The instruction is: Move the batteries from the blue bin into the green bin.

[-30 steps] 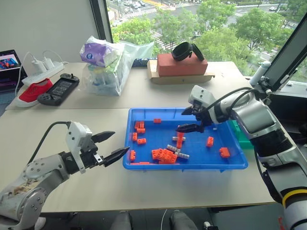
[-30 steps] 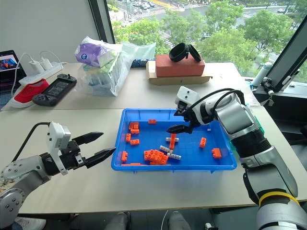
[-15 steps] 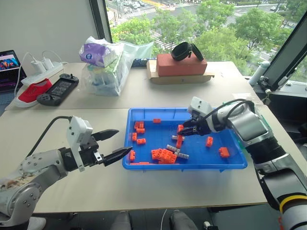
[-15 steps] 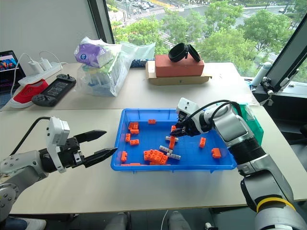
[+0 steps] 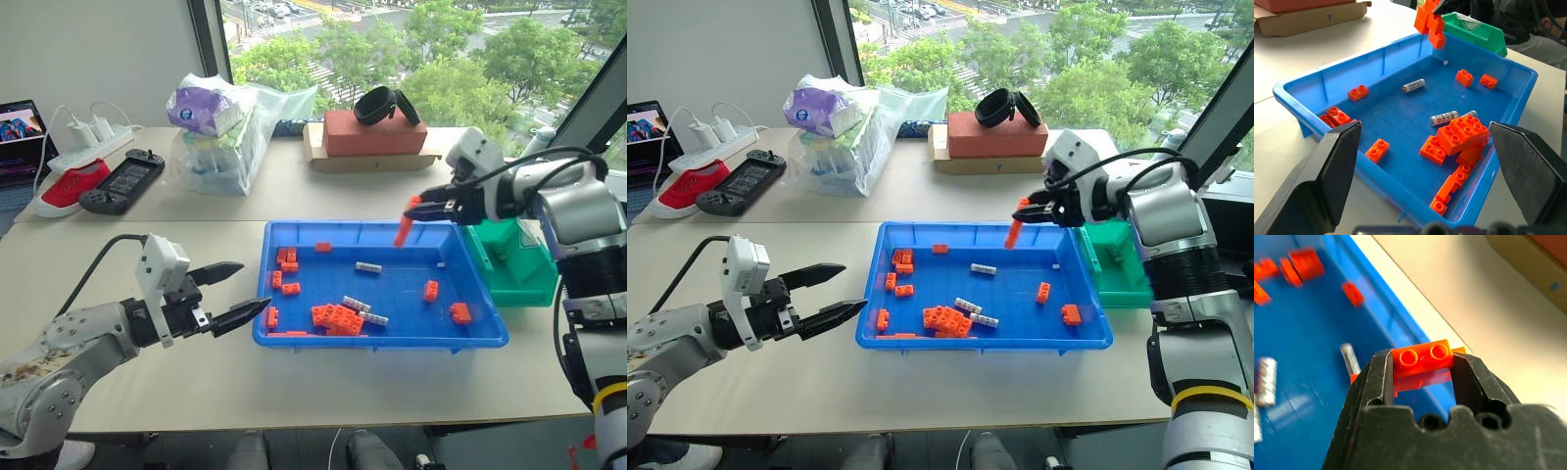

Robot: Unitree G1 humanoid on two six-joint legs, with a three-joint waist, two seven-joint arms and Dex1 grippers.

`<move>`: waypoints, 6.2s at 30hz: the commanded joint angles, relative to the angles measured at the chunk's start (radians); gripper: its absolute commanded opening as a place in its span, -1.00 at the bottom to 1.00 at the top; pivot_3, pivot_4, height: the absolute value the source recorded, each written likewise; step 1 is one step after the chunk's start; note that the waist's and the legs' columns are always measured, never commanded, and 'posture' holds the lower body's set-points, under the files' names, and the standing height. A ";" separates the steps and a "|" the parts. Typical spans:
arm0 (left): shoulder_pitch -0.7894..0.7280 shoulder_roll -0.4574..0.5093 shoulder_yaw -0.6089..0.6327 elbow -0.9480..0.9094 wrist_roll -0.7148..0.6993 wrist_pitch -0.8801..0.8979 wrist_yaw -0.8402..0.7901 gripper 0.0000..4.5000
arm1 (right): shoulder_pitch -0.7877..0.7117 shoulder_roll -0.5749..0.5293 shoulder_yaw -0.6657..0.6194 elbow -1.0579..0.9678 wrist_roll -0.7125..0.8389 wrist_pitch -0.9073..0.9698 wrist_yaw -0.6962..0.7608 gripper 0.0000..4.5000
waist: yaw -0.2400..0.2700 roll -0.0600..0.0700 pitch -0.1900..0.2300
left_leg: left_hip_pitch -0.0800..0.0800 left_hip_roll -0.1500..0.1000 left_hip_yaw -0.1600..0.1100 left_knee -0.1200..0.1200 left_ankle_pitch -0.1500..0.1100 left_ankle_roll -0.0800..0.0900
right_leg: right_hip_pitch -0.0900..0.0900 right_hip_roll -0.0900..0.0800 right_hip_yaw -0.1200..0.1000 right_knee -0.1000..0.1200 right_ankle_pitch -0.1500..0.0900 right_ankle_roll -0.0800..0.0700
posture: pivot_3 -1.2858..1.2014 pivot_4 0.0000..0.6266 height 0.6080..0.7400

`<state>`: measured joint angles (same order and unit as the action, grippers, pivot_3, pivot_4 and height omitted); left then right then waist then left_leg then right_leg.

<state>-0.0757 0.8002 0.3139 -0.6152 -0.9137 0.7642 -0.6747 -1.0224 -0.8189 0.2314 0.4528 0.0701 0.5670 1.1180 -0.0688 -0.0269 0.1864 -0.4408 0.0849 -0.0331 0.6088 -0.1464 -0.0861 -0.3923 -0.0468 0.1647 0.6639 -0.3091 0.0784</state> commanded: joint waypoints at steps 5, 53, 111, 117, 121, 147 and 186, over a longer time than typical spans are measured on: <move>-0.045 0.003 -0.022 0.012 0.022 -0.032 -0.030 1.00 | 0.029 0.008 -0.005 0.064 -0.070 -0.095 -0.032 0.11 | -0.008 0.001 0.000 | 0.000 0.000 0.000 -0.001 0.000 0.000 | -0.001 0.000 0.000 0.001 0.000 0.000 | 0.03 -0.52 1.00; -0.058 0.001 -0.021 -0.031 0.007 0.001 0.041 1.00 | -0.020 0.362 0.035 0.257 -0.155 -0.225 -0.184 0.25 | -0.004 0.001 0.000 | 0.000 0.000 -0.001 0.000 0.000 0.000 | 0.000 0.000 0.000 0.001 0.000 0.000 | 0.03 -0.52 1.00; -0.229 -0.030 -0.132 0.022 0.021 0.069 0.055 1.00 | -0.028 -0.091 -0.136 0.333 -0.178 -0.059 -0.195 -0.09 | -0.010 0.003 0.003 | 0.000 -0.001 -0.002 0.000 0.000 0.000 | 0.001 0.000 -0.001 0.001 0.000 0.000 | 0.03 -0.52 1.00; -0.235 -0.027 -0.126 0.022 0.010 0.082 0.057 1.00 | -0.111 -0.131 -0.146 0.230 -0.144 -0.060 -0.084 0.35 | -0.004 0.005 0.005 | 0.000 -0.001 -0.002 0.000 0.000 0.000 | 0.001 -0.001 -0.001 0.000 0.000 0.000 | 0.03 -0.52 1.00; -0.245 -0.024 -0.131 0.028 0.013 0.084 0.050 1.00 | -0.052 -0.128 -0.122 -0.053 -0.026 0.033 0.130 0.35 | -0.007 0.005 0.005 | 0.000 0.000 -0.002 -0.001 0.000 0.000 | 0.001 0.000 -0.001 0.000 0.000 0.000 | 0.03 -0.52 1.00; -0.230 0.006 -0.144 0.021 0.037 0.074 0.005 1.00 | 0.194 0.140 0.148 -0.528 0.029 0.248 0.005 0.35 | 0.003 0.005 0.005 | -0.001 -0.001 -0.007 0.001 0.001 -0.001 | 0.002 0.000 -0.006 0.001 0.000 0.000 | 0.03 -0.52 1.00; -0.307 -0.023 -0.270 0.083 0.127 0.033 -0.146 1.00 | 0.111 -0.005 -0.077 -0.278 0.061 0.151 -0.018 -0.88 | 0.008 0.004 0.005 | -0.002 -0.001 -0.010 0.001 0.001 -0.002 | 0.003 0.000 -0.009 0.000 0.000 0.000 | 0.03 -0.52 1.00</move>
<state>-0.3562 0.7815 0.0520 -0.5295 -0.7798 0.8121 -0.7988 -0.8817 -0.7906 0.2061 0.1156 0.1410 0.7708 1.1074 -0.0612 -0.0227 0.1909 -0.4428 0.0840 -0.0427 0.6097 -0.1453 -0.0878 -0.3891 -0.0470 0.1553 0.6639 -0.3093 0.0780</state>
